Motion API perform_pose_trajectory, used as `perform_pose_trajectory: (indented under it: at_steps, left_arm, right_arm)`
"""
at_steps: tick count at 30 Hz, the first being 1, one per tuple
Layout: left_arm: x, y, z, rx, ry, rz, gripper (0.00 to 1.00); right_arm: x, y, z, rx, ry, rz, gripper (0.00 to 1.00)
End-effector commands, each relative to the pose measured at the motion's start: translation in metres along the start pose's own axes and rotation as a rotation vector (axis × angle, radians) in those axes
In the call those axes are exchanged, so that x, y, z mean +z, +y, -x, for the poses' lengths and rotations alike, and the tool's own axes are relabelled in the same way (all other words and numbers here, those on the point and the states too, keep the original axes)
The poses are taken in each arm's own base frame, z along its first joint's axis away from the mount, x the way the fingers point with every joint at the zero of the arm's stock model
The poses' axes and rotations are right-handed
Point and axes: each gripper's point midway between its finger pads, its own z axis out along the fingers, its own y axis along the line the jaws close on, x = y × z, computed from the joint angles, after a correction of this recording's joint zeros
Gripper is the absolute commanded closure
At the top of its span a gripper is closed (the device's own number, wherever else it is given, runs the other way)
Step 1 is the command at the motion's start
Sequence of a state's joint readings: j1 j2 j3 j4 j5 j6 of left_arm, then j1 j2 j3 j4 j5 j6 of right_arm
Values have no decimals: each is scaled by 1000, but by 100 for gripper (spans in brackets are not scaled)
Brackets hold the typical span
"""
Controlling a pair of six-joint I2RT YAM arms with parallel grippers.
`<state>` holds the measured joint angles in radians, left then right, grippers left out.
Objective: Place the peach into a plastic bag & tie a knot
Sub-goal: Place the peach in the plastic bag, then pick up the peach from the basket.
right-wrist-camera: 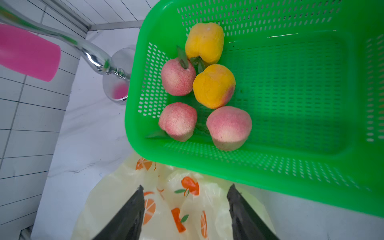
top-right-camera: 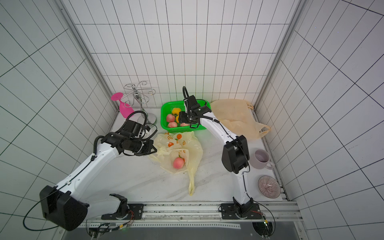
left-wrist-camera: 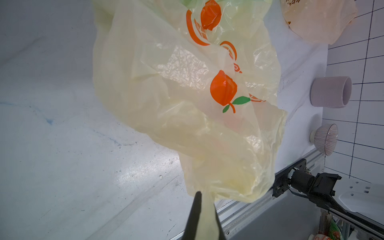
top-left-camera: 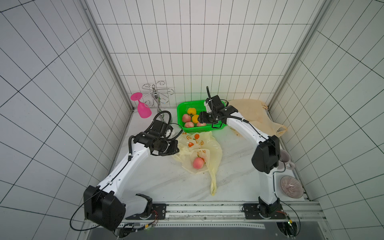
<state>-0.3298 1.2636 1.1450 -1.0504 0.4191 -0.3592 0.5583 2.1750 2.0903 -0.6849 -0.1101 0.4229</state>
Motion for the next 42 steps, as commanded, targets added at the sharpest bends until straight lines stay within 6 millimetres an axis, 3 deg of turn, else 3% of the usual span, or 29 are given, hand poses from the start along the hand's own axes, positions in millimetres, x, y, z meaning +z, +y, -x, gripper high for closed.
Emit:
perform_pose_trajectory:
  at_steps: [1, 4, 10, 13, 17, 20, 24, 33, 39, 42]
  left_arm:
    - [-3, -4, 4, 30, -14, 1, 100]
    - [-1, -10, 7, 40, -9, -13, 100]
    - [2, -16, 10, 49, 8, -31, 100]
    - [2, -19, 10, 56, 18, -34, 100]
    - [1, -21, 10, 57, 20, -36, 100]
    - [0, -22, 12, 56, 12, -38, 100]
    - [1, -24, 15, 49, -5, -52, 100]
    - [-1, -27, 19, 60, -16, -56, 100]
    - [-4, -33, 31, 73, -43, -69, 100]
    - [-10, -40, 42, 82, -74, -77, 100]
  right_arm:
    - [9, -9, 46, -43, -101, -78, 23]
    - [46, -18, 48, -58, -97, -98, 15]
    - [104, -32, 40, -51, -112, -114, 13]
    - [123, -40, 40, -51, -134, -127, 13]
    - [133, -45, 41, -46, -144, -133, 16]
    - [120, -49, 39, -46, -120, -161, 23]
    - [87, -44, 46, -65, -131, -162, 42]
    - [24, -22, 78, -73, -198, -88, 60]
    - [-20, 1, 63, -25, -146, 18, 68]
    - [-57, 12, 44, 17, -112, 85, 74]
